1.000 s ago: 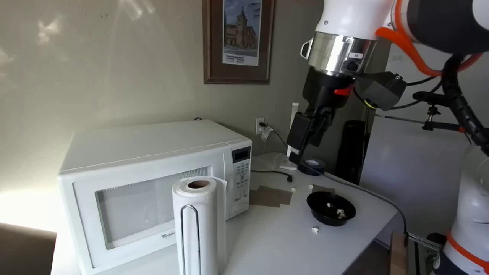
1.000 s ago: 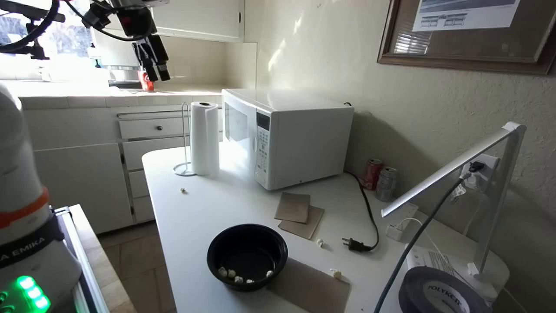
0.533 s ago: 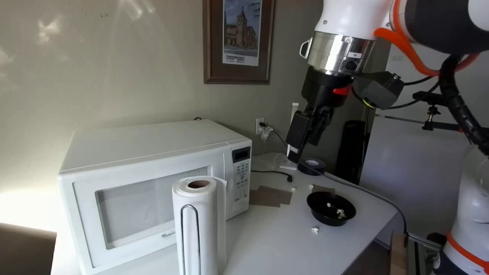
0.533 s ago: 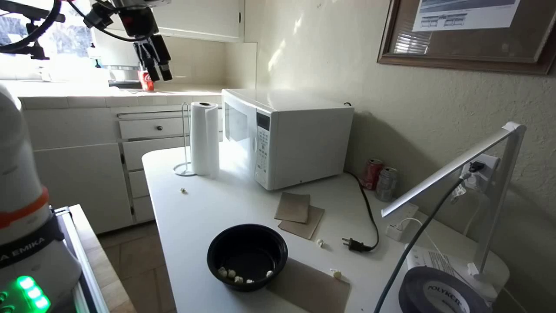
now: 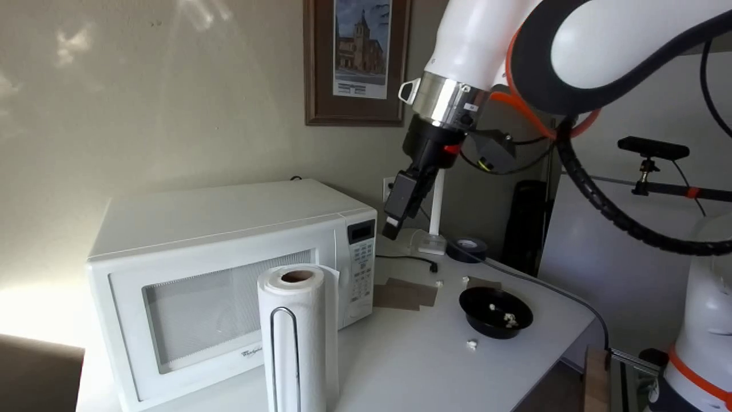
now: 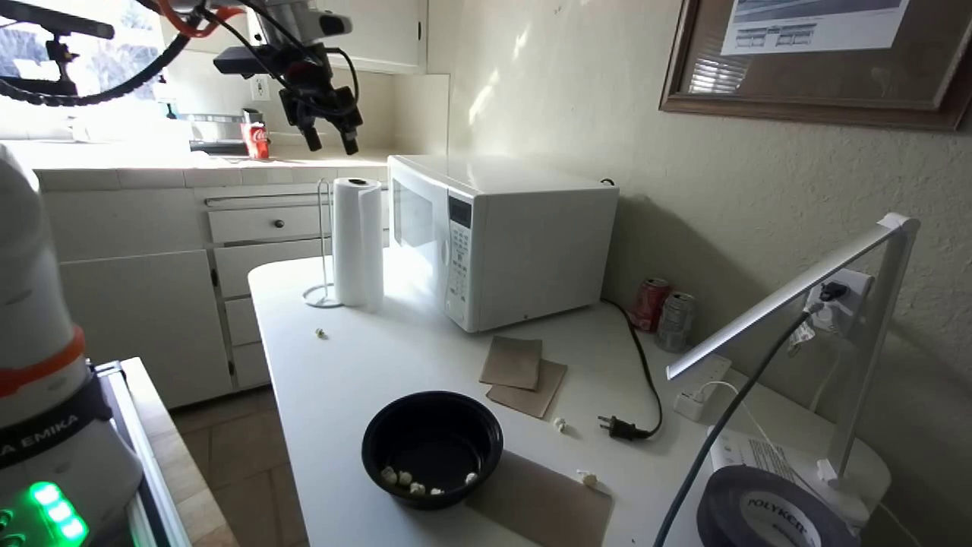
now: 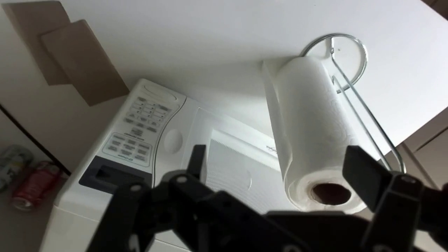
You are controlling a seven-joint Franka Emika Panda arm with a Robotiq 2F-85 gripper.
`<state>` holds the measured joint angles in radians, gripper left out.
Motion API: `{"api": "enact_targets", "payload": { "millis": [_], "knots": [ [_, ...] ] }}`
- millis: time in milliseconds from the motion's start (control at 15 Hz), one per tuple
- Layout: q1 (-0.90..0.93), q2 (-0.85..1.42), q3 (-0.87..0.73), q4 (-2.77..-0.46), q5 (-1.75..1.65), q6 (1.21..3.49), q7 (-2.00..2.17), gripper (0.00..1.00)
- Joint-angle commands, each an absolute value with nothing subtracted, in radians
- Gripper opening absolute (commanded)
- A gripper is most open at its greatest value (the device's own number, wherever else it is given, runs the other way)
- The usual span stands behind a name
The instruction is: Remove the paper towel from the paper towel holder and put it on the counter
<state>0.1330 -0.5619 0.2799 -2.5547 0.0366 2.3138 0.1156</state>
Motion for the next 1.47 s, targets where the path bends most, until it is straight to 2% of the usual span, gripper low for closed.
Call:
{"api": "enact_targets", "payload": {
  "millis": [0, 667, 1400],
  "knots": [
    [0.173, -0.419, 0.218, -2.478, 0.037, 2.338, 0.017, 1.00],
    [0.216, -0.219, 0.204, -2.349, 0.046, 2.380, -0.114, 1.00],
    [0.208, -0.066, 0.211, -2.302, 0.022, 2.586, -0.125, 1.00]
  ]
}}
